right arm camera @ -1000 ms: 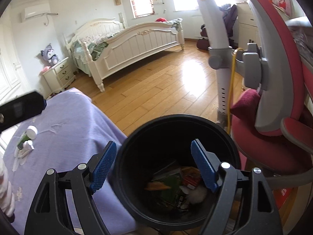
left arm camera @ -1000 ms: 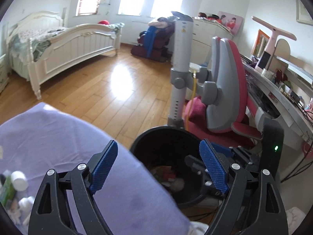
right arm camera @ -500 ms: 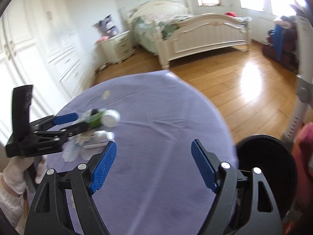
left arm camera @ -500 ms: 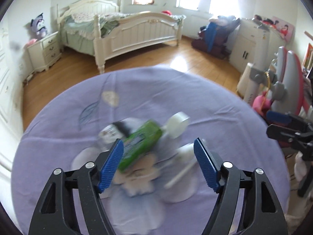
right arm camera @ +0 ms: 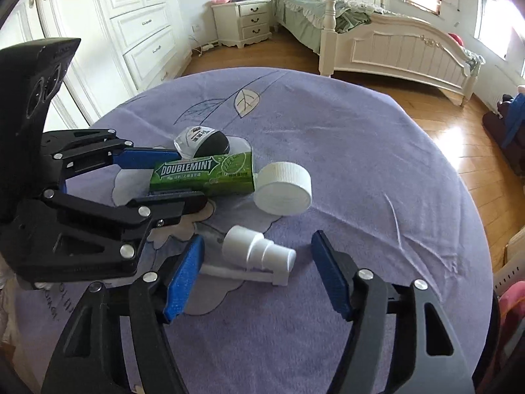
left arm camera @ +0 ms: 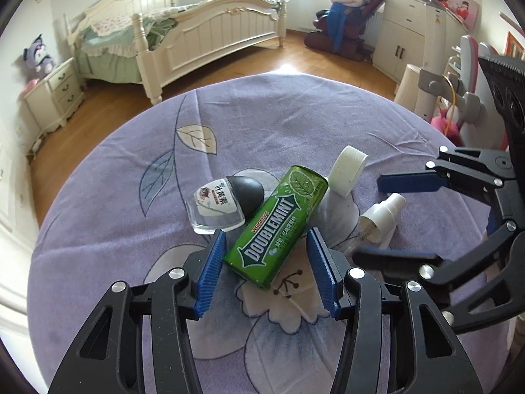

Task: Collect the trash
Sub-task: 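Grasp the green Doublemint pack with the left tool while the right tool grasps the white spray bottle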

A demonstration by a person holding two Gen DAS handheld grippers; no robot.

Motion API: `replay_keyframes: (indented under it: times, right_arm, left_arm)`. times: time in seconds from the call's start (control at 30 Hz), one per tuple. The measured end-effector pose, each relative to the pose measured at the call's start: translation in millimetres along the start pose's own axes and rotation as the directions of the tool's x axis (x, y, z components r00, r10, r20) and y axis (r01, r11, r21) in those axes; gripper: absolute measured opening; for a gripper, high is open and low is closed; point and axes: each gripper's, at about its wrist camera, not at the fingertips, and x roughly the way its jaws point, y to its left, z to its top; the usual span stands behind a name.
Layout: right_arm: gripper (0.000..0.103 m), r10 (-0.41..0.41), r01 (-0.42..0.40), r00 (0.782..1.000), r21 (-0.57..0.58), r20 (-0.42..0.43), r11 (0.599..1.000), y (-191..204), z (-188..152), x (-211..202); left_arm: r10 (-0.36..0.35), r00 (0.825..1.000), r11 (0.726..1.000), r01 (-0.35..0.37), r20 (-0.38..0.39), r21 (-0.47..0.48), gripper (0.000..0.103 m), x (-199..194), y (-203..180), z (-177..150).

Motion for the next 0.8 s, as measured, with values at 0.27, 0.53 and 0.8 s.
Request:
replay_keyframes:
  times: [0.27, 0.53, 0.8]
  right_arm:
    - [0.04, -0.001, -0.001, 0.999, 0.061, 0.032, 0.998, -16, -12, -11]
    - [0.039, 0.055, -0.074, 0.991, 0.149, 0.124, 0.986, -32, -35, -40]
    - [0.039, 0.05, -0.11, 0.967, 0.229, 0.252, 0.967, -49, -55, -80]
  left_arm:
    - [0.014, 1.0, 1.0, -0.014, 0.011, 0.027, 0.044, 10, -16, 14]
    - [0.008, 0.998, 0.999, -0.006, 0.057, -0.035, 0.036, 1, -23, 7]
    - [0.0, 0.988, 0.984, 0.028, 0.155, -0.178, 0.032, -43, -9, -18]
